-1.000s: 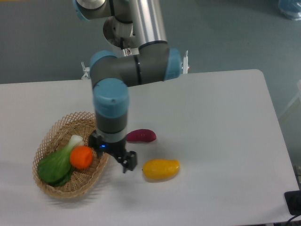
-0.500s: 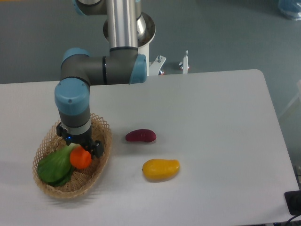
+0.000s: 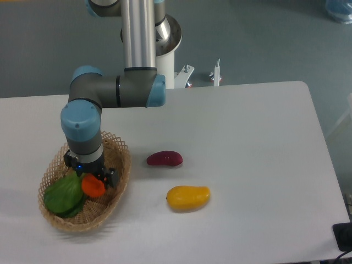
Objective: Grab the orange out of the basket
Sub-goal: 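Lower the gripper onto the orange and close on it, then lift the orange up out of the basket with the gripper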
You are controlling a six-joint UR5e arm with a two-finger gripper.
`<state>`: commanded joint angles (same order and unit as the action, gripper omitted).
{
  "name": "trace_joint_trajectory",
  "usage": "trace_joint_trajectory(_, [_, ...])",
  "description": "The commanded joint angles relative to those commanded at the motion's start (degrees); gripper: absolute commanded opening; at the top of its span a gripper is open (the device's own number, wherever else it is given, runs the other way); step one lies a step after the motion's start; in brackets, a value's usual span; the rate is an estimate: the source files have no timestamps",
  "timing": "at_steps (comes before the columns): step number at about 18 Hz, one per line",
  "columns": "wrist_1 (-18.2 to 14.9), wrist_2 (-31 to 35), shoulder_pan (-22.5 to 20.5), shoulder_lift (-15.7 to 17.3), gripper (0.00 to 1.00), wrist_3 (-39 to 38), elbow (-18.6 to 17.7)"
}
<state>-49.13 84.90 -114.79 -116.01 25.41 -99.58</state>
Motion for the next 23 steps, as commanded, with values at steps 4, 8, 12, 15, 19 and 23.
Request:
trace_joint_trajectory(4, [0.0,0.6,0.0,0.0,0.58,-1.2,0.8])
trace_joint_trajectory(8, [0.0,0.7,-0.2,1.5,0.39,-1.0,1.2])
trace_joint_trajectory(12, [0.0,0.7,-1.0,2.6,0.39,-0.5,3.2])
trace_joint_trajectory(15, [0.0,2.1,-3.1,3.2,0.39,0.5,6.3])
trace_joint_trajectory(19, [-0.3,6.8,-4.7,3.3,0.31,5.0,7.4])
trace_joint_trajectory(23, [-0.5,8.8,-8.3,3.3,0.31,12.1,8.0])
